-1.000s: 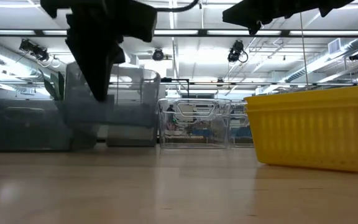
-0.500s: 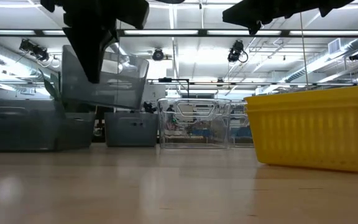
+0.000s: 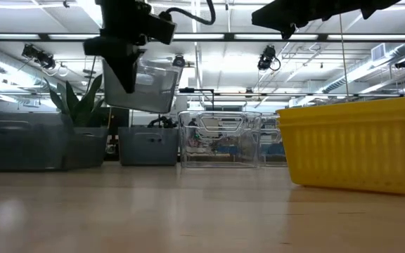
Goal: Stack baskets by color
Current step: Stack the bottom right black bin on the top black bin
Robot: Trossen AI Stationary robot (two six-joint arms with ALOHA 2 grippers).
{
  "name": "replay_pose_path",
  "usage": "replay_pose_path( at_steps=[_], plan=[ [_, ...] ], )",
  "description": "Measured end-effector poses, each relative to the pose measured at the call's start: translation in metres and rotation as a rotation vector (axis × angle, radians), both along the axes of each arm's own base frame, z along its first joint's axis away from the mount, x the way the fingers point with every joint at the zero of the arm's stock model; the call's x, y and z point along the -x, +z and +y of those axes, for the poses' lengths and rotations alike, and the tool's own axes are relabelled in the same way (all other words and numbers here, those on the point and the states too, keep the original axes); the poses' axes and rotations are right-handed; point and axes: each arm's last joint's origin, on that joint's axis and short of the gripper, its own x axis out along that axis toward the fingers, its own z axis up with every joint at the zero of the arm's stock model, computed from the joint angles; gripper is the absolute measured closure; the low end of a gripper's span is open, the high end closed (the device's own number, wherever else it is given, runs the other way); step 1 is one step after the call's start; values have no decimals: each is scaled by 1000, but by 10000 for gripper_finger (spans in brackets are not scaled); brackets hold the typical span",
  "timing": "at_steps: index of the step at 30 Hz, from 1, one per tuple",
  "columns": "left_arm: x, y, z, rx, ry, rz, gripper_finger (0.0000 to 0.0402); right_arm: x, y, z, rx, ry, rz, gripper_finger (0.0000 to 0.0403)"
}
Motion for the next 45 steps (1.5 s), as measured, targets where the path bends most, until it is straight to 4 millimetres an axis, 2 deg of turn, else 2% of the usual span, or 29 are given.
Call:
replay_pose_path(
  at_steps=[11, 24, 34, 38, 45],
  plan=[
    [-10, 0, 56, -34, 91, -21, 393, 0, 0, 0, 0, 0, 0, 314],
    [-15, -2, 98, 123, 117, -57, 394, -1, 0, 9, 1, 43, 1, 314],
    [-11, -3, 116, 202, 105, -32, 392, -1, 0, 12, 3, 54, 0, 314],
    [-11, -3, 119, 264, 83, -31, 392, -1, 1, 12, 4, 54, -9, 314],
    [-11, -3, 123, 262, 69, -24, 391, -1, 1, 12, 4, 54, -11, 314]
  ],
)
